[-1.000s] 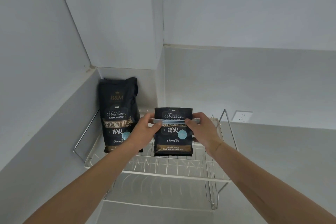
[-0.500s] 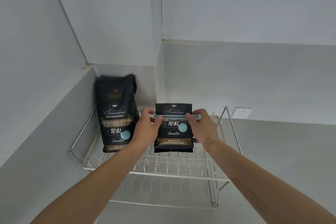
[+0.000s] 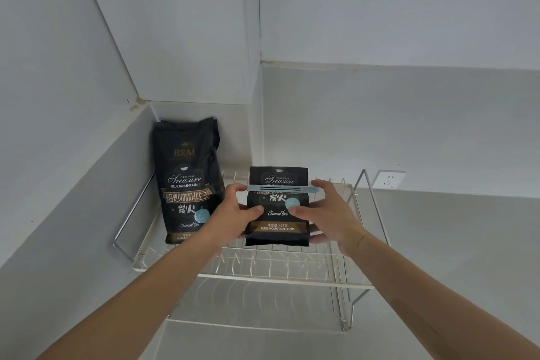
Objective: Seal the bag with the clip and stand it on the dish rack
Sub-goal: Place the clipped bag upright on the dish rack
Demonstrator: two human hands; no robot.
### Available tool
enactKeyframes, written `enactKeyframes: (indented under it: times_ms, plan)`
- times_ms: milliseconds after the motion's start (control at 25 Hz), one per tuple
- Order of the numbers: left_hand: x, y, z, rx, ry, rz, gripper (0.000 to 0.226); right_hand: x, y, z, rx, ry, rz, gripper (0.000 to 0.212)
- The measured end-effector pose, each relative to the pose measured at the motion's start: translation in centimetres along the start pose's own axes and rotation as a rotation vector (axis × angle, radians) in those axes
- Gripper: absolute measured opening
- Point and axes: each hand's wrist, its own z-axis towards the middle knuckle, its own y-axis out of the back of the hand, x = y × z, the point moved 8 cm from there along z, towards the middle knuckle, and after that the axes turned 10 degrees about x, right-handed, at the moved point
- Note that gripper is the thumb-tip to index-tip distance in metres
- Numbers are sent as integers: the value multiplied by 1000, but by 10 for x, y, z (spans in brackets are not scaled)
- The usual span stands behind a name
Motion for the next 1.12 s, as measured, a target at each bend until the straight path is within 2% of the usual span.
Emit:
enactKeyframes:
  times_ms: [240,560,760,880,1000,1120]
  plan:
    - [3,0,-2,-14,32,63,43,-5,-4,2,11,-7,-5,69]
    - [4,2,-3,-52,7,148,47,-6,-4,1,-15,16,-23,69]
    - [-4,-1,-11,-82,-65,238,49,-2,-4,-4,-61,52,-114,71]
    - [-7,-2,-20,-112,-112,302,52,6,1,-15,-114,108,-253,71]
    - [-13,0,-37,-182,-149,301,53,21,6,-31,-131,207,-419,61]
    - [-29,0,-54,-252,-270,366,42,37,10,-53,-88,335,-522,43]
